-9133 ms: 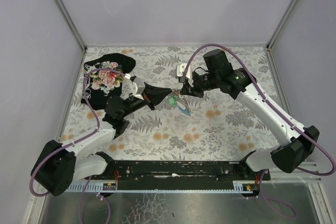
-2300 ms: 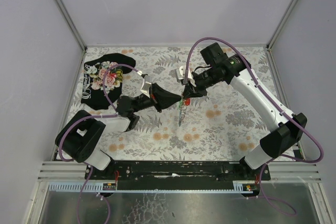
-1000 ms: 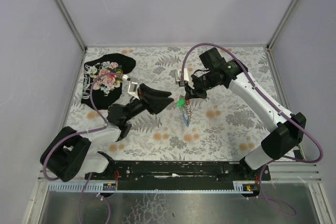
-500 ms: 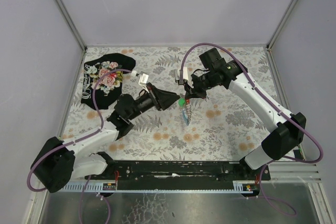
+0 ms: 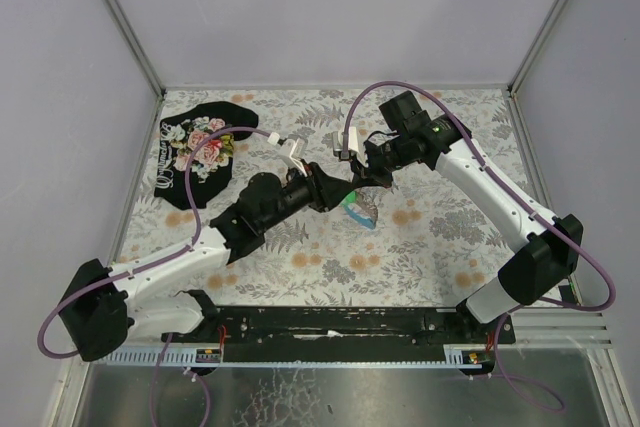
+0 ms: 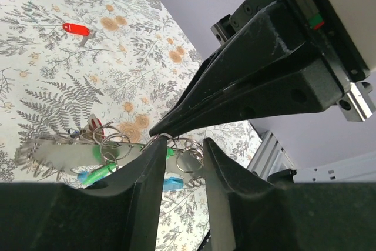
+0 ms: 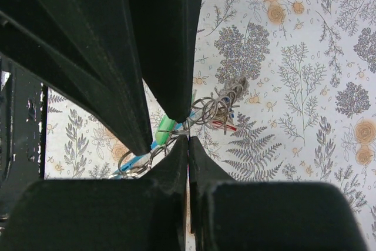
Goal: Remove the keys from the keyring
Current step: Remove the key from the keyring.
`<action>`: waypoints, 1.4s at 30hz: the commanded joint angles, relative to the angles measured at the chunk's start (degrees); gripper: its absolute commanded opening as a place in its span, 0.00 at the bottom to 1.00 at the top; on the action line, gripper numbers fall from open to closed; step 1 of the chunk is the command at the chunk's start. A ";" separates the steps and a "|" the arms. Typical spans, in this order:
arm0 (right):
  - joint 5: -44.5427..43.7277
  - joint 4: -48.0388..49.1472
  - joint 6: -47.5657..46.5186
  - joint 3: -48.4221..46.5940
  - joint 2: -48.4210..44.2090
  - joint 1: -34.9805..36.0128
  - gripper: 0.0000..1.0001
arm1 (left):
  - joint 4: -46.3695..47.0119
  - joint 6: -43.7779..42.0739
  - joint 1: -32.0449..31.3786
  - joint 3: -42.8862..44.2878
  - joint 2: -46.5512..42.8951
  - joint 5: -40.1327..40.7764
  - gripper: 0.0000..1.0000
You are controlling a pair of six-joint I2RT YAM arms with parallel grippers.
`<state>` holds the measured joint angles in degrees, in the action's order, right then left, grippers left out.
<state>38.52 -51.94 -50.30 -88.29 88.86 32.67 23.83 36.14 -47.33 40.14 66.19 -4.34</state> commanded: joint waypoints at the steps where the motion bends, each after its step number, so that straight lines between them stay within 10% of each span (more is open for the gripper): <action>1: 1.69 1.93 1.00 -0.73 -1.43 0.65 0.00 | -6.05 -2.72 -1.96 4.04 -0.21 6.87 0.30; 26: 2.13 1.50 0.74 -0.83 -1.75 0.73 0.00 | -15.39 -0.11 -3.38 8.93 2.72 10.25 0.00; 42: 2.77 1.49 0.23 -0.62 -2.37 0.73 0.00 | -16.91 5.92 -2.23 3.59 -1.23 15.10 0.00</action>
<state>38.61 -51.92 -49.93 -88.25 88.86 32.97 7.84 39.59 -50.41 45.54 65.87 8.23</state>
